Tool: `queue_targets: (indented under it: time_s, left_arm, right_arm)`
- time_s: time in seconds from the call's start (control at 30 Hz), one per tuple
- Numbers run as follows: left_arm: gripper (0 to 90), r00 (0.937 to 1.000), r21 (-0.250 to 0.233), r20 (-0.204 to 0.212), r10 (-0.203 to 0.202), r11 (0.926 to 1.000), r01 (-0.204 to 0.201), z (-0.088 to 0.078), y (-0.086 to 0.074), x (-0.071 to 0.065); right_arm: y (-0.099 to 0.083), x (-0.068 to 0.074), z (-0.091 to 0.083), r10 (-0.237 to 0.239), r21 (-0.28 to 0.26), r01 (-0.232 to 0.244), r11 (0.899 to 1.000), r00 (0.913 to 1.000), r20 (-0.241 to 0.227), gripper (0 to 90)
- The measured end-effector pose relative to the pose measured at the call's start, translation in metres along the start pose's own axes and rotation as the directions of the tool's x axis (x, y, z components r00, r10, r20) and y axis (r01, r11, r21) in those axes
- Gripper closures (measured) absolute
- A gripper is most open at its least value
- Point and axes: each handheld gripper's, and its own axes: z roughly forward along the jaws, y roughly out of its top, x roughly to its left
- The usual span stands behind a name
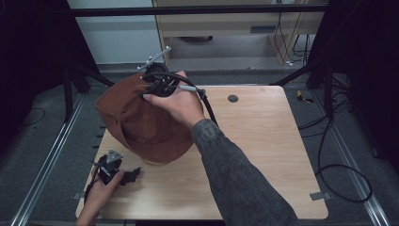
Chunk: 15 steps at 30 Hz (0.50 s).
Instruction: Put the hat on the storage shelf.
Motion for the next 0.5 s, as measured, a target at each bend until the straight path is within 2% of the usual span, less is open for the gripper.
queue_targets:
  time_s: [0.13, 0.3, 0.5]
  left_arm:
    - [0.0, 1.0000, 0.000, 0.000, 0.000, 1.0000, 0.000, 0.000, 0.000, 0.000]
    - [0.0, 1.0000, 0.000, 0.000, 0.000, 1.0000, 0.000, 0.000, 0.000, 0.000]
    - [0.0, 1.0000, 0.000, 0.000, 0.001, 1.0000, -0.001, 0.000, 0.000, 0.000]
  right_arm:
    - [-0.001, 0.000, -0.002, 0.005, -0.011, -0.005, 1.000, 1.0000, -0.001, 57.2]
    - [-0.002, -0.001, -0.004, 0.012, -0.015, -0.012, 1.000, 0.9999, 0.006, 51.0]
    - [-0.005, 0.001, -0.013, -0.001, -0.028, 0.001, 1.000, 0.9998, 0.021, 39.8]
